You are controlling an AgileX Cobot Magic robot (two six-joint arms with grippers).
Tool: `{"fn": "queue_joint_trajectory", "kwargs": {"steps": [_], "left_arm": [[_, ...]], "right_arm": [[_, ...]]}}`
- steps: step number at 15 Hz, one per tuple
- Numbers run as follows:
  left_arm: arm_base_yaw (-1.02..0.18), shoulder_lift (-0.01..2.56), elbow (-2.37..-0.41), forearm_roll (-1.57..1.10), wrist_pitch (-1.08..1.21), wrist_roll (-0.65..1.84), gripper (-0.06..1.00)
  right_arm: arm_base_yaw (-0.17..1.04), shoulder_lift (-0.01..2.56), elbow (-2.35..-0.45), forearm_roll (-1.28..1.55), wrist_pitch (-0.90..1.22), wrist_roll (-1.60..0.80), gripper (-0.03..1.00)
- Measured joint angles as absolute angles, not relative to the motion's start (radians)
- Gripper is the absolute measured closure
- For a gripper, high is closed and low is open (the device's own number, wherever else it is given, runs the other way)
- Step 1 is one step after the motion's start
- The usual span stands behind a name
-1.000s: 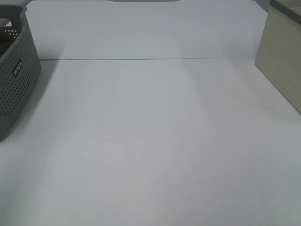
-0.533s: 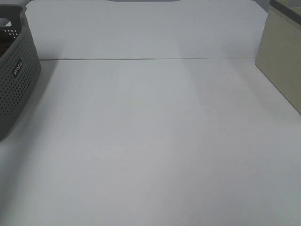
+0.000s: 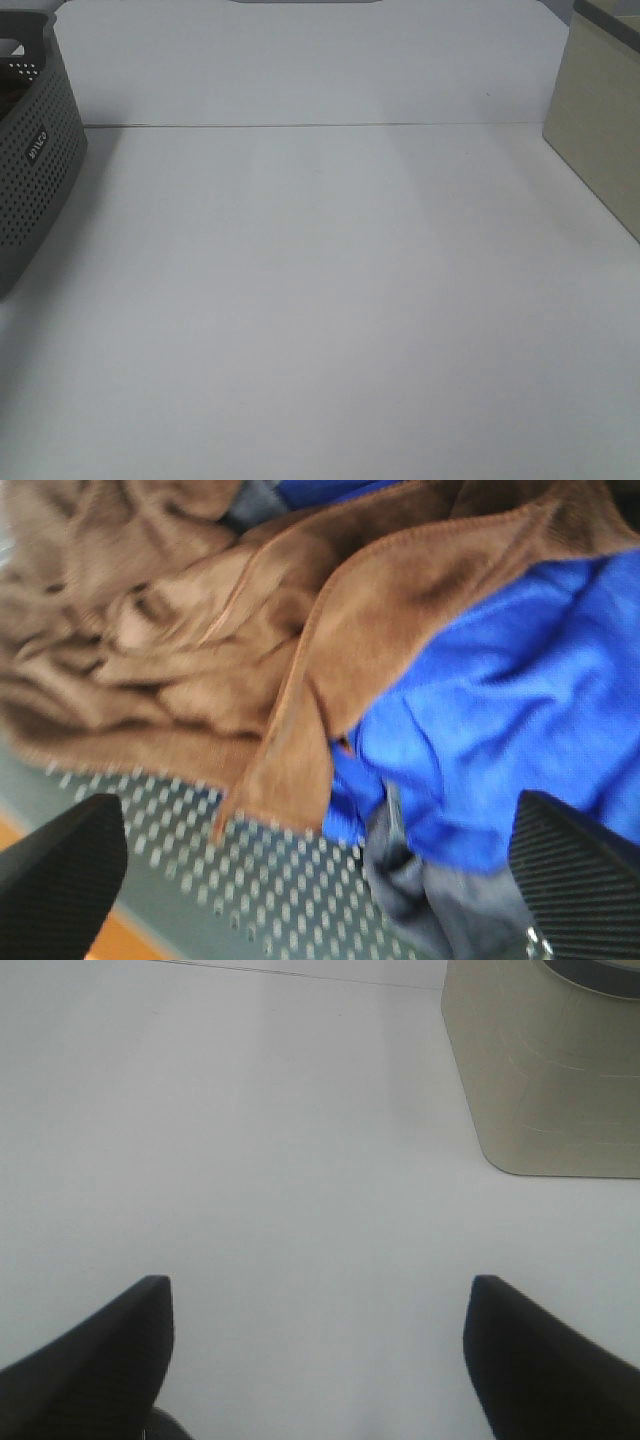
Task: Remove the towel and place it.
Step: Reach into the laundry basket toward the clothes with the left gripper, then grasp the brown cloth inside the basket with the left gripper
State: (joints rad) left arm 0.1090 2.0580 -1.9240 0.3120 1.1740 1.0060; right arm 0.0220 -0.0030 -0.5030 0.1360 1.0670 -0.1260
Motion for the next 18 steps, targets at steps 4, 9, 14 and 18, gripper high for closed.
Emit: {"fn": "queue_joint_trajectory", "kwargs": {"steps": [4,9,14,18], "left_arm": [[0.116,2.184,-1.954,0.316,1.12,1.031,-0.02],[0.196,2.221,-1.955,0.285,1.125,1.038,-0.02],[0.255,2.221,-1.955,0.201,1.126,1.051,0.2],[0.263,2.221,-1.955,0.178,1.07,1.052,0.5]], "right_arm": [[0.022,-0.003,-0.503,0.136,1.067,-0.126,0.2],[0.022,-0.003,-0.503,0.136,1.067,-0.126,0.2],[0.022,-0.003,-0.503,0.136,1.067,-0.126,0.2],[0.022,-0.003,-0.503,0.137,1.067,-0.126,0.2]]}}
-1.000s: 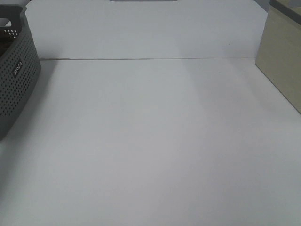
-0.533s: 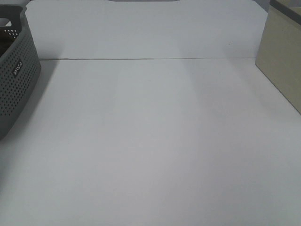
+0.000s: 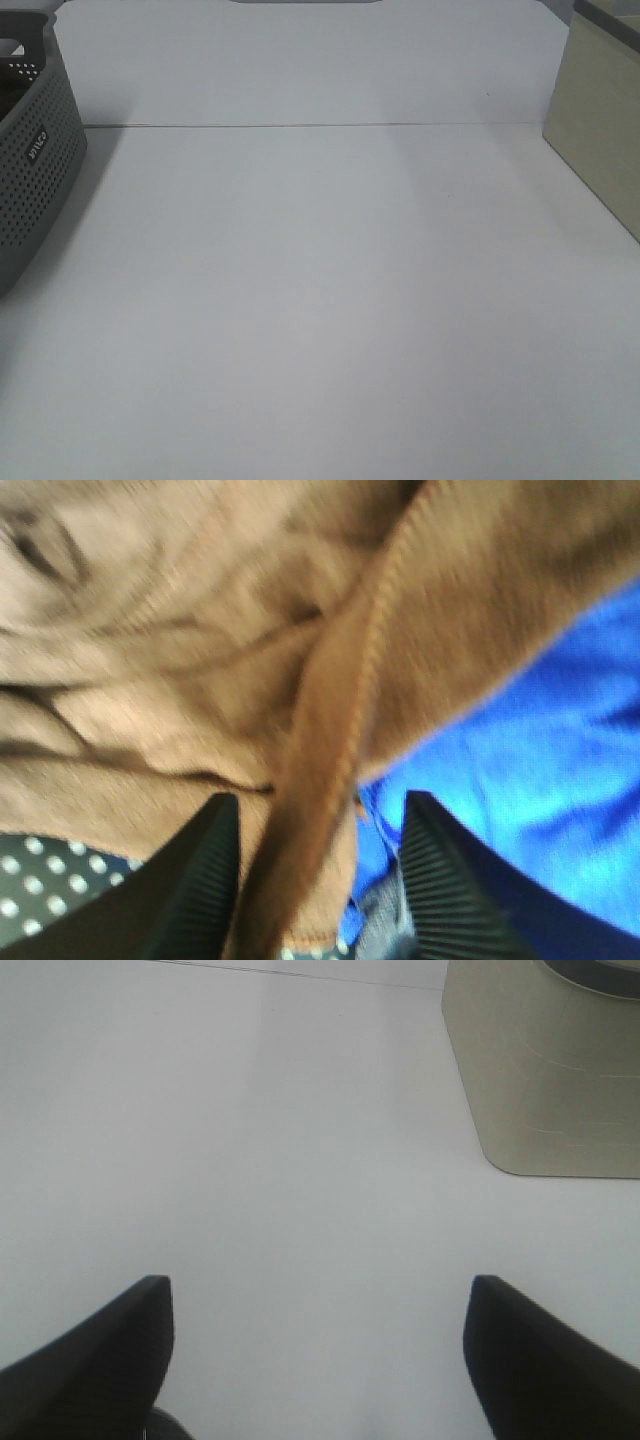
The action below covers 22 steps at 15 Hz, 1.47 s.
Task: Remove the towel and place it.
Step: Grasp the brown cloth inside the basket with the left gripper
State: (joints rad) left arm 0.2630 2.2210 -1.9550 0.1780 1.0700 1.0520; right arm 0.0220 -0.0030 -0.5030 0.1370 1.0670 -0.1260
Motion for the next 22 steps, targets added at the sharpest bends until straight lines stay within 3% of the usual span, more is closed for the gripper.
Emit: {"fn": "queue_joint_trajectory", "kwargs": {"steps": [5,6,9,17,22], "left_arm": [[0.263,2.221,-1.955,0.169,1.068,1.025,0.53],[0.263,2.221,-1.955,0.168,1.068,1.025,0.73],[0.263,2.221,-1.955,0.168,1.056,1.044,0.94],[0.216,2.034,-1.955,0.161,1.088,0.919,0.94],[0.083,1.774,-1.955,0.211,1.103,0.858,0.94]], "right_arm": [[0.022,-0.003,-0.503,0.137,1.067,-0.126,0.2],[0.022,-0.003,-0.503,0.137,1.067,-0.126,0.2],[0.022,-0.003,-0.503,0.137,1.067,-0.126,0.2],[0.022,-0.003,-0.503,0.137,1.067,-0.126,0.2],[0.022,-0.003,-0.503,0.137,1.067,-0.126,0.2]]}}
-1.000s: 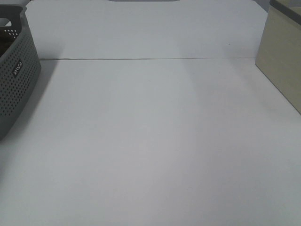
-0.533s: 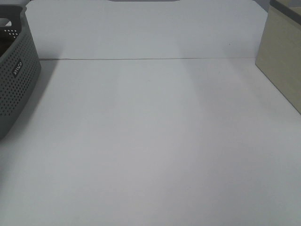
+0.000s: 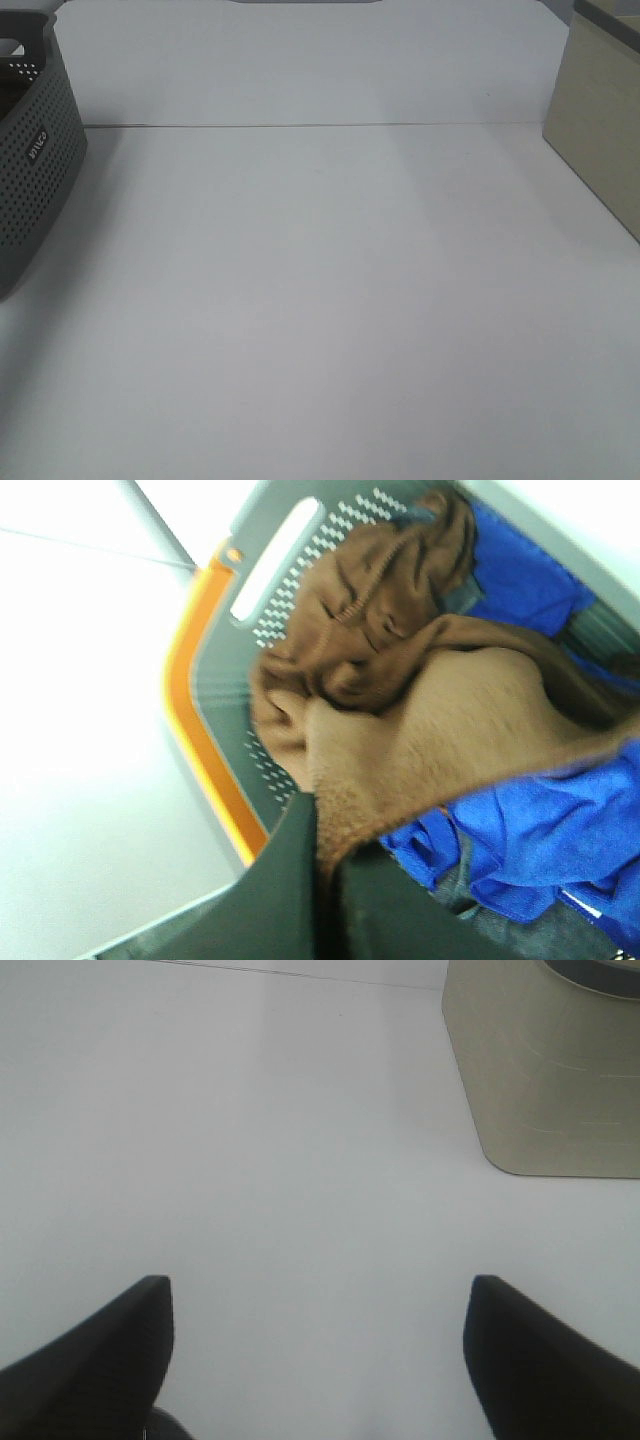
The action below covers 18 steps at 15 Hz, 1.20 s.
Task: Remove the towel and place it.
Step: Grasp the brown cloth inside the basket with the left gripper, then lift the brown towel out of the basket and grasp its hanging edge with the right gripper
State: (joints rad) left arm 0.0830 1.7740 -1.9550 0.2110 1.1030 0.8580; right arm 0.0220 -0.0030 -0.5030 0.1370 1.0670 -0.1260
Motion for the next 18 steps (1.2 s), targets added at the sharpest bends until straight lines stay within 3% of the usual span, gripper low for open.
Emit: {"fn": "queue_joint_trajectory", "kwargs": {"steps": [8,10,12,18], "left_arm": [[-0.246,1.5,-1.955,0.359,1.071,0.696,0.94],[-0.33,1.466,-1.955,0.386,1.052,0.668,0.94],[-0.417,1.458,-1.955,0.399,1.052,0.662,0.94],[-0.621,1.458,-1.955,0.412,1.052,0.661,0.94]], "right_arm": [[0.022,-0.002,-0.506,0.156,1.058,-0.128,0.2],[0.022,0.055,-0.523,0.24,0.957,-0.212,0.2],[0.022,0.171,-0.525,0.409,0.826,-0.391,0.2],[0.022,0.751,-0.525,1.314,0.81,-1.536,0.2]]}}
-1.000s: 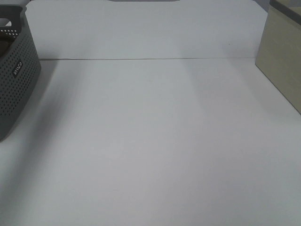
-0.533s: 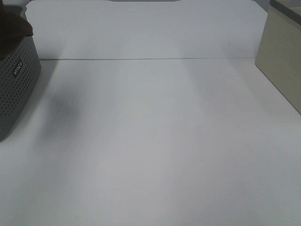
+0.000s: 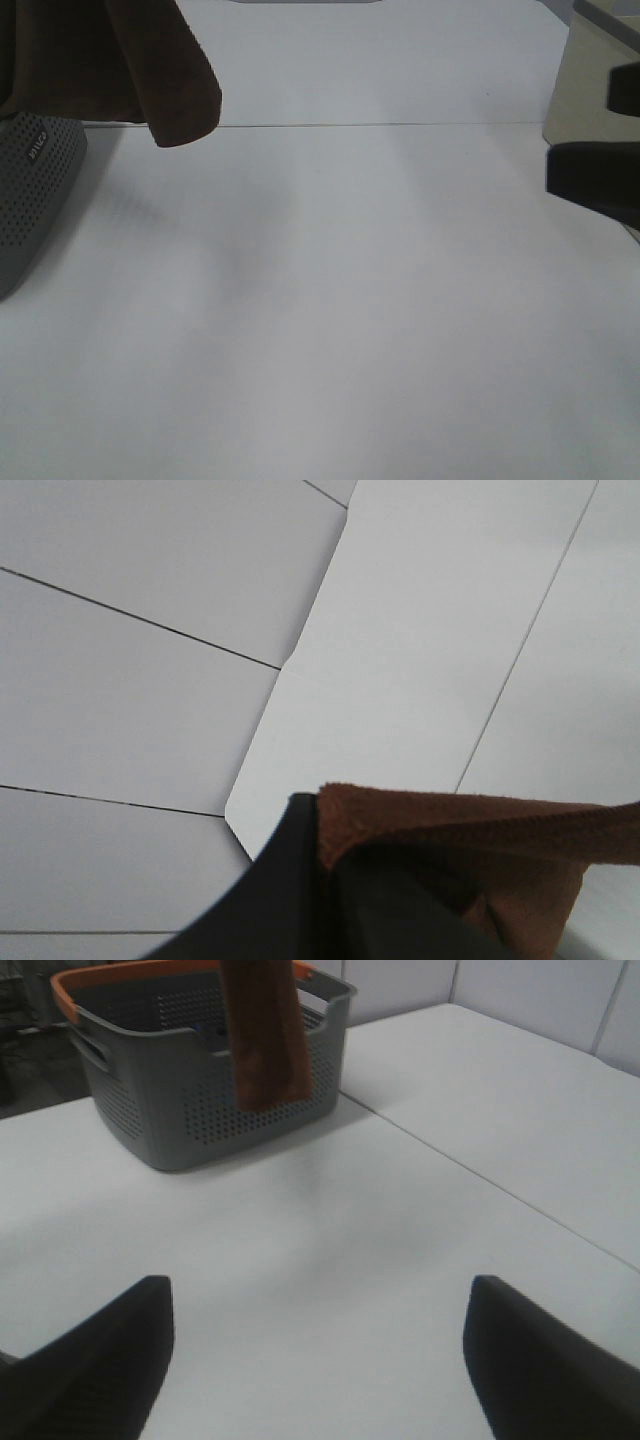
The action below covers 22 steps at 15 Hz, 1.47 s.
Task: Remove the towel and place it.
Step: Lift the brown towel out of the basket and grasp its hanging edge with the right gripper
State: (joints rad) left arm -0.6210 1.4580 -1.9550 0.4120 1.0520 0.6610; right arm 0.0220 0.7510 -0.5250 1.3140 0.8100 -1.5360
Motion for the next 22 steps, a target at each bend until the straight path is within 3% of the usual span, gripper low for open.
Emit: {"fn": "queue_joint_trajectory", "kwargs": {"steps": [4,5,11,22], "left_arm": [[-0.644,1.458,-1.955,0.402,1.052,0.609,0.94],[-0.644,1.458,-1.955,0.38,1.052,0.594,0.94],[-0.644,1.458,-1.955,0.268,0.995,0.591,0.94],[-0.644,1.458,-1.955,0.183,0.963,0.591,0.94]], "right_arm": [[0.078,1.036,-0.53,1.572,0.886,-1.894,0.2],[0.211,1.156,-0.578,1.634,0.848,-1.961,0.2],[0.493,1.419,-0.826,1.642,0.713,-1.933,0.2],[0.523,1.632,-1.025,1.658,0.776,-1.93,0.2]]}}
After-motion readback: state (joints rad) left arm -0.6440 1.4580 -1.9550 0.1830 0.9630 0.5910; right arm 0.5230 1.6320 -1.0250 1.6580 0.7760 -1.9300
